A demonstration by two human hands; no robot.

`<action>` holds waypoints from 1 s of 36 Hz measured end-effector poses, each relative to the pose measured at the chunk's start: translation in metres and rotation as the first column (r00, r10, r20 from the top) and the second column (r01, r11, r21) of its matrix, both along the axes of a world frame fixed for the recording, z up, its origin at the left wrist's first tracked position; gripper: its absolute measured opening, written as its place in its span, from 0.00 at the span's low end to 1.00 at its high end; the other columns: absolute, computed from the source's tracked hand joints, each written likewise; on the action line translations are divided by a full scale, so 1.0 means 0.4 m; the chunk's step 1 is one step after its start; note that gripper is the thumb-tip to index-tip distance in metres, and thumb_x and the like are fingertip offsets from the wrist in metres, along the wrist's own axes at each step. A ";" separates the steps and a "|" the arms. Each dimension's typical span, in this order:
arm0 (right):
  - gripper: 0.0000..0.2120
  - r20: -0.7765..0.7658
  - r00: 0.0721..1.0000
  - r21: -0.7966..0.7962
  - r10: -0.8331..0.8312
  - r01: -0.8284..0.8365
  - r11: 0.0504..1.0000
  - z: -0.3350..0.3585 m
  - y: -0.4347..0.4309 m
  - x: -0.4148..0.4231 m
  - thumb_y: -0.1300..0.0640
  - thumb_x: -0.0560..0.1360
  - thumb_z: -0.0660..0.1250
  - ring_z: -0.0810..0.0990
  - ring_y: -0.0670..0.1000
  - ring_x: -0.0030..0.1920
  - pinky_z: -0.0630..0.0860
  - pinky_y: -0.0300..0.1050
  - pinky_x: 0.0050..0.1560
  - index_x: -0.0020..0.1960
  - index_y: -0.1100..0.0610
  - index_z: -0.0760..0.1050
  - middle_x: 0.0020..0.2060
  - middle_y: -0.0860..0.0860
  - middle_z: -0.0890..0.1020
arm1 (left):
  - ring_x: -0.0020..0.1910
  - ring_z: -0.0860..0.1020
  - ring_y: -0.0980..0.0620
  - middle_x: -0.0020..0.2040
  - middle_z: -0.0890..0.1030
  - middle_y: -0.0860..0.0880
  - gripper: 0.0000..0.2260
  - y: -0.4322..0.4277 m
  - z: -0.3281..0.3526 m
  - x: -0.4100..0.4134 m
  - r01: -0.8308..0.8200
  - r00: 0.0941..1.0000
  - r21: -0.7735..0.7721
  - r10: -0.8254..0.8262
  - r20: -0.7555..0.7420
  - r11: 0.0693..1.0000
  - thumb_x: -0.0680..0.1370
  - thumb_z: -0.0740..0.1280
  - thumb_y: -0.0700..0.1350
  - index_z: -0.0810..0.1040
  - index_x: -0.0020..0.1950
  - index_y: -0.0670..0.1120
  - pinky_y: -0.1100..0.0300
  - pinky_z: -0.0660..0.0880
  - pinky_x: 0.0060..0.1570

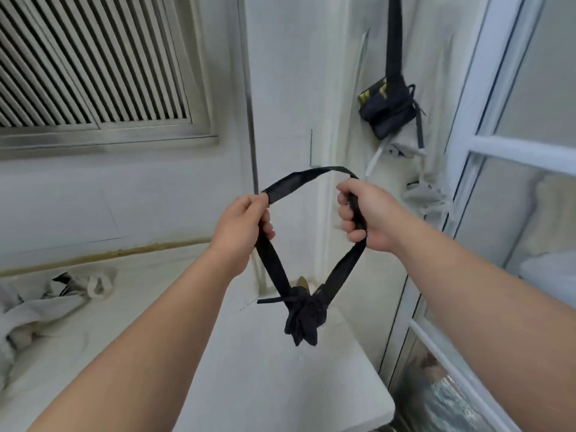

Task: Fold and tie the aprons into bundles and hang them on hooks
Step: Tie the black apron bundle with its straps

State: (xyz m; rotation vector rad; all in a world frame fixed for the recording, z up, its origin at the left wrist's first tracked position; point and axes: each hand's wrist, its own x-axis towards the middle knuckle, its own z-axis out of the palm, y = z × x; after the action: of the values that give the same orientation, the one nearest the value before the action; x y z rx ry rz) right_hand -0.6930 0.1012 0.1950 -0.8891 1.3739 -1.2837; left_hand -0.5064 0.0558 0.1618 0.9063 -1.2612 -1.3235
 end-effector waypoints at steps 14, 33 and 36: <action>0.08 0.079 0.977 -0.548 -0.197 0.208 0.811 0.376 -0.037 -0.285 0.60 0.79 0.52 0.63 0.47 0.27 0.54 0.36 0.23 0.41 0.56 0.66 0.30 0.53 0.71 | 0.25 0.70 0.57 0.37 0.74 0.51 0.07 -0.048 0.415 -0.345 -0.118 0.987 -0.352 0.071 -0.142 0.928 0.81 0.61 0.45 0.72 0.45 0.46 0.62 0.76 0.33; 0.13 -0.249 0.399 -0.859 -0.882 0.330 0.392 0.765 -0.214 -0.541 0.50 0.83 0.47 0.64 0.46 0.32 0.60 0.45 0.31 0.47 0.57 0.62 0.34 0.47 0.67 | 0.38 0.81 0.50 0.37 0.82 0.49 0.10 -0.215 0.838 -0.651 -0.216 0.878 -0.841 0.476 0.055 0.496 0.79 0.60 0.48 0.78 0.45 0.44 0.55 0.78 0.40; 0.13 -0.296 0.332 -0.857 -0.896 0.321 0.402 0.806 -0.254 -0.591 0.50 0.83 0.49 0.64 0.47 0.32 0.58 0.46 0.32 0.47 0.58 0.64 0.34 0.47 0.67 | 0.38 0.82 0.42 0.32 0.77 0.42 0.12 -0.265 0.893 -0.708 -0.204 0.877 -0.875 0.479 0.035 0.438 0.77 0.60 0.43 0.76 0.37 0.39 0.54 0.76 0.35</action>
State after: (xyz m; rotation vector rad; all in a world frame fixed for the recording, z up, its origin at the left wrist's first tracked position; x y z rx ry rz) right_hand -0.9295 -0.0002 0.5176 -1.5664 2.1334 -2.3880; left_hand -0.7895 -0.0502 0.5189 0.5565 -1.5988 -0.1011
